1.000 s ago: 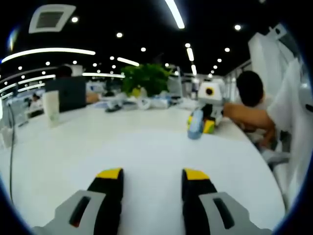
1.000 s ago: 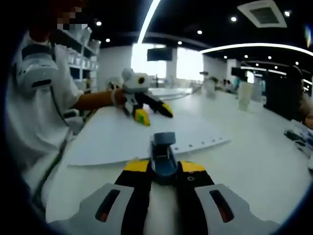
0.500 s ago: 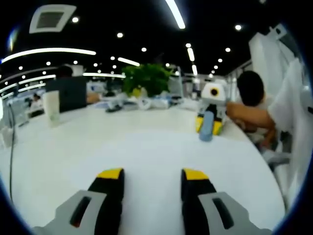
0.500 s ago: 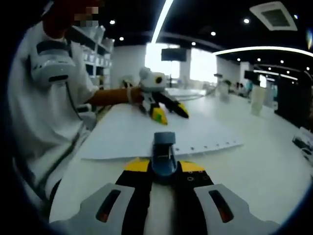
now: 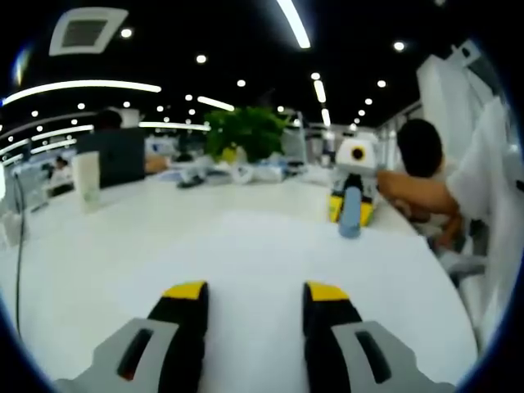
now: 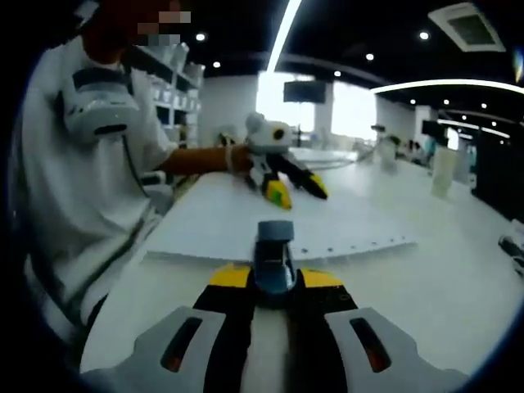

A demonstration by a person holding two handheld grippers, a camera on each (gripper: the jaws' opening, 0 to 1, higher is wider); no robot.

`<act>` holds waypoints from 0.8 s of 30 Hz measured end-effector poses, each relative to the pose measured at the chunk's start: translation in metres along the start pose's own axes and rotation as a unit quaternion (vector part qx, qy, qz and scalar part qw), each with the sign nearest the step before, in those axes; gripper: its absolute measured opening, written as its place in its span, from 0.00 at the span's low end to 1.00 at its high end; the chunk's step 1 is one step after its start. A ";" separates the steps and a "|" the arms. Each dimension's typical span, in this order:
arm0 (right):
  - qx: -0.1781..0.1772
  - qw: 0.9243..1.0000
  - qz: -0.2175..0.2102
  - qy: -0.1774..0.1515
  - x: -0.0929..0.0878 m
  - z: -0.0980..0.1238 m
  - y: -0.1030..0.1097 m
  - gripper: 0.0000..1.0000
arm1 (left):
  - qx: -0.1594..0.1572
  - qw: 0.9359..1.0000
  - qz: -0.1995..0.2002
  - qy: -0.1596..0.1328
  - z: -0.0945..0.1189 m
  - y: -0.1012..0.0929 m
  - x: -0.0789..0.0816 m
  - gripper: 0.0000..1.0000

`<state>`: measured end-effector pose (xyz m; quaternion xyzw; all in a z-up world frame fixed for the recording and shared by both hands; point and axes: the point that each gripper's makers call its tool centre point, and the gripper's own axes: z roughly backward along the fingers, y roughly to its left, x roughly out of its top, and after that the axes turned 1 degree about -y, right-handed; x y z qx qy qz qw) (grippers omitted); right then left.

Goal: Pick up the paper insert the paper into the punch align the paper edges press the punch to punch holes

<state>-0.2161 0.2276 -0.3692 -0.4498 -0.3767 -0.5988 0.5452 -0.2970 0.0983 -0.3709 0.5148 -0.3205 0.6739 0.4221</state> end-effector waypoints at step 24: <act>-0.176 0.956 -0.113 -0.205 0.058 0.055 -0.007 0.33 | -0.003 0.999 0.027 -0.021 0.004 0.003 0.008 0.45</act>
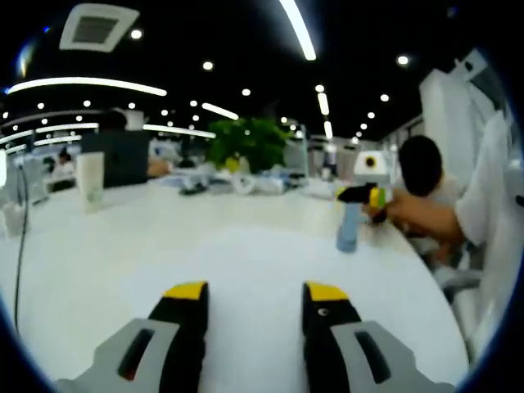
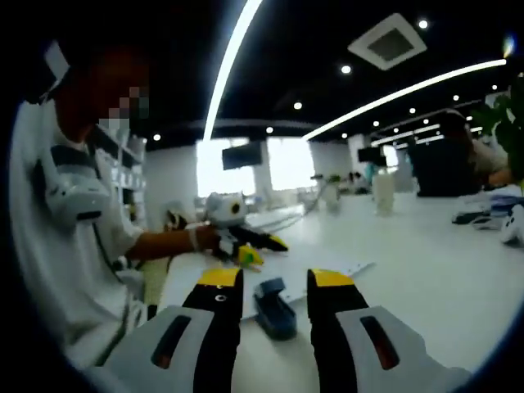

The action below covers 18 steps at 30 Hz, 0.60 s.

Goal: Pick up the paper insert the paper into the punch align the paper edges press the punch to punch holes

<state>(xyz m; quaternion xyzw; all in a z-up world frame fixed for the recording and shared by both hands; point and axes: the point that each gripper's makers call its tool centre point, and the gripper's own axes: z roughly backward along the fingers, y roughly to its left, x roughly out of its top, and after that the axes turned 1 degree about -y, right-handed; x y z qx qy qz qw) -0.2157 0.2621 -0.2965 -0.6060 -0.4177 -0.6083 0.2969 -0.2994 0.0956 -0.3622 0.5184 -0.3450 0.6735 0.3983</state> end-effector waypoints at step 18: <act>-0.162 0.981 -0.008 -0.102 0.036 0.046 -0.002 0.33 | -0.027 0.999 -0.009 -0.019 0.002 -0.018 0.025 0.46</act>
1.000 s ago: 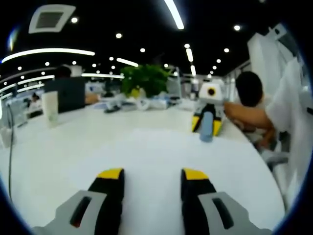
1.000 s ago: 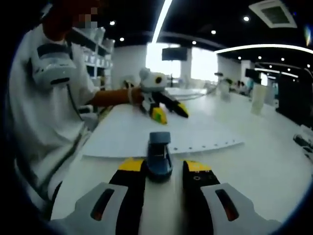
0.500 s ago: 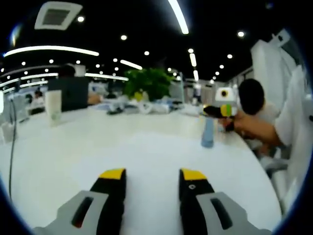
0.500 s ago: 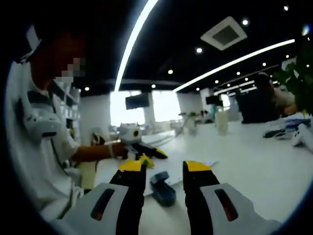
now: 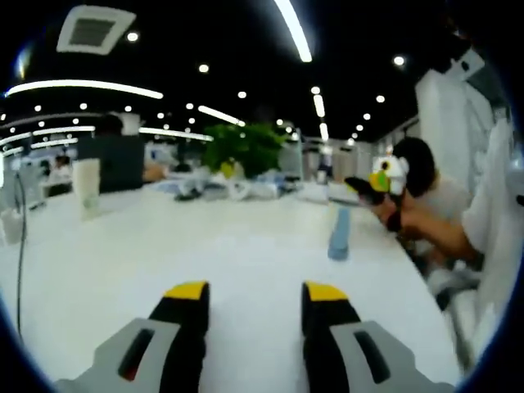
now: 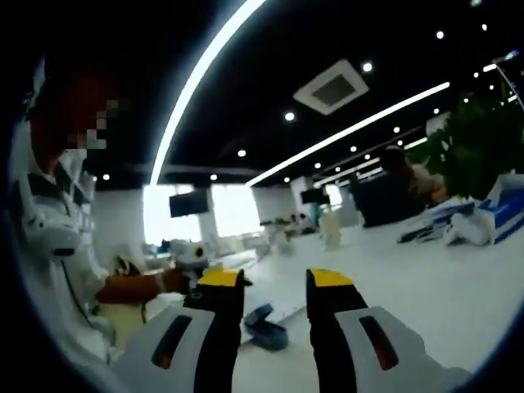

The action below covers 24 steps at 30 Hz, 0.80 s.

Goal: Pick up the paper insert the paper into the punch align the paper edges press the punch to punch holes

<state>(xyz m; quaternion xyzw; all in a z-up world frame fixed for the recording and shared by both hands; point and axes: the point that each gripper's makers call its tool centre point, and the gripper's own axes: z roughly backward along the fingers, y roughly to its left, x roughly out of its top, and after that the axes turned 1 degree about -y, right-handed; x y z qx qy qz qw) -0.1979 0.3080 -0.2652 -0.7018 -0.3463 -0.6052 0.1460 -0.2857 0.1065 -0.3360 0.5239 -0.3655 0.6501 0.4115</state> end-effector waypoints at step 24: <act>-0.159 0.984 0.068 0.044 -0.020 0.009 -0.011 0.25 | -0.156 0.985 -0.065 0.037 -0.131 -0.123 -0.006 0.39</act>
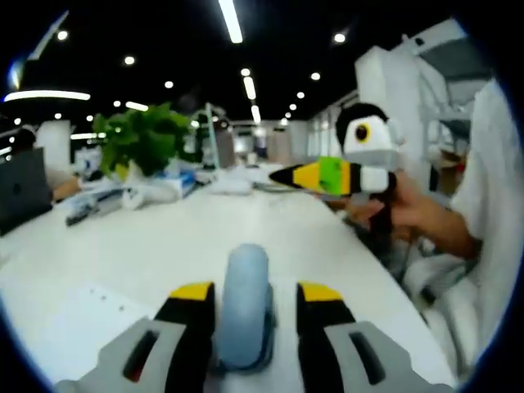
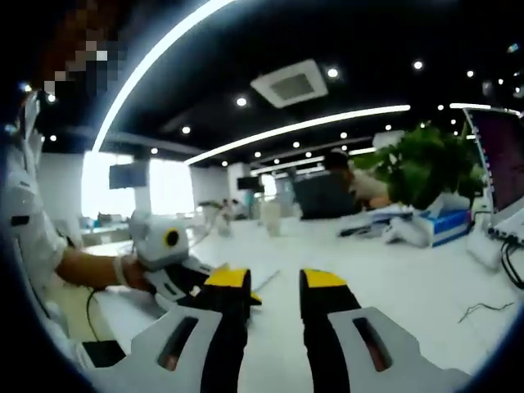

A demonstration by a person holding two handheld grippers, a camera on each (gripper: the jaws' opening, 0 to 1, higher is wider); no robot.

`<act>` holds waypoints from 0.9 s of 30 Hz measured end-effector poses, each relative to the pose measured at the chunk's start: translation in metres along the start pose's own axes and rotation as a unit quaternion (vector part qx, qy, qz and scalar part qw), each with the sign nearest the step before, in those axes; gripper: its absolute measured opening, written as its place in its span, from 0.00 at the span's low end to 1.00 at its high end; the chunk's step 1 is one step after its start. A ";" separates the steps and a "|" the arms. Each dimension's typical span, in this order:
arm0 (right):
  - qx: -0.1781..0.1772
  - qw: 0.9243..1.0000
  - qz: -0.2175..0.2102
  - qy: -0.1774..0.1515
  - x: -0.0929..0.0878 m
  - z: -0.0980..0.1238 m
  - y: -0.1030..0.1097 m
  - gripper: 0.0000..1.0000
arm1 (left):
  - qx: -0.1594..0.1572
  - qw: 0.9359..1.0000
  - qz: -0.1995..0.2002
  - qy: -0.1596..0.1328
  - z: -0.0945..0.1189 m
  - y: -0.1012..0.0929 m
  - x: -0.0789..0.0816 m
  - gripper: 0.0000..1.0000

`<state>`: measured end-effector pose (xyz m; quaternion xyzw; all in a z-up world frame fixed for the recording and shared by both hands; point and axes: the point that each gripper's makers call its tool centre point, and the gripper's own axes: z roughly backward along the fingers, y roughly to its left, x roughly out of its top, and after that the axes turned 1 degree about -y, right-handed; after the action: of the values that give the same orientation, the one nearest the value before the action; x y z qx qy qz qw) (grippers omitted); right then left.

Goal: Pick up the paper insert the paper into the punch align the paper edges press the punch to punch holes

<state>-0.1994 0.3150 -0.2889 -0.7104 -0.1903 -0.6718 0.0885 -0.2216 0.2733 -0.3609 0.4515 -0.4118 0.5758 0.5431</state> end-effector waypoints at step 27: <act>-0.040 0.988 0.124 0.081 -0.030 -0.067 0.050 0.05 | 0.005 1.000 0.001 -0.016 0.002 0.001 -0.002 0.27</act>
<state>-0.2423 0.2397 -0.3071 -0.6750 -0.0660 -0.7179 0.1573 -0.2228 0.2707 -0.3620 0.4634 -0.4179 0.5710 0.5335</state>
